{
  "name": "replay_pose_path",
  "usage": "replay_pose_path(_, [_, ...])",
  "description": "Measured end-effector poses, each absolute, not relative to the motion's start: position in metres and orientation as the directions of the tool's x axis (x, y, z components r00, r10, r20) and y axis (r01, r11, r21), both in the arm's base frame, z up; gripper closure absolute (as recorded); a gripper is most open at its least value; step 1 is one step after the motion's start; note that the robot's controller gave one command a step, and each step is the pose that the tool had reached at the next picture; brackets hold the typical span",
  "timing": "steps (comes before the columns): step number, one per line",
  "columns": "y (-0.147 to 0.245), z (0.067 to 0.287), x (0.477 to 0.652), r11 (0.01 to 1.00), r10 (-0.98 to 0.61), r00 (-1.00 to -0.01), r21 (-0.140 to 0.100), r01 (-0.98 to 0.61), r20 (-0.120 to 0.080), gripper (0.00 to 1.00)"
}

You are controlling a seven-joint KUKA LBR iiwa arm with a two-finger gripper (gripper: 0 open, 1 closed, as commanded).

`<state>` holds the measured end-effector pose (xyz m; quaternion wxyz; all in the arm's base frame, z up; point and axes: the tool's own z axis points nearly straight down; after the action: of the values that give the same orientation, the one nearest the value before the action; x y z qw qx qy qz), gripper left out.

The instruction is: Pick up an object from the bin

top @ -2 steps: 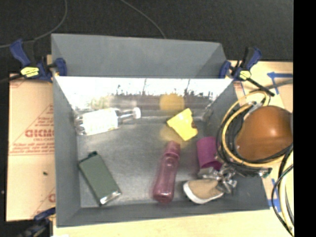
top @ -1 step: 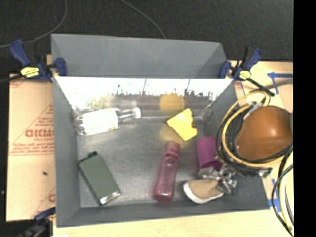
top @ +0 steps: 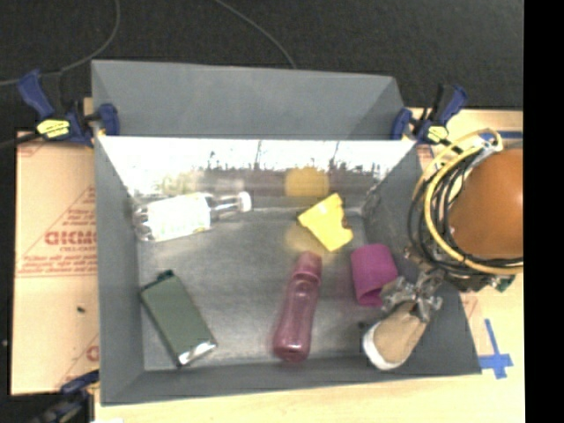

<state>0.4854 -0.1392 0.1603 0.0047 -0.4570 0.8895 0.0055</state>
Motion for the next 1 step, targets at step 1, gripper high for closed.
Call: replay_pose_path(1, [-0.1344,0.0927,0.4812,0.625,-0.781,-0.624,-0.01,-0.781,-0.028,1.0])
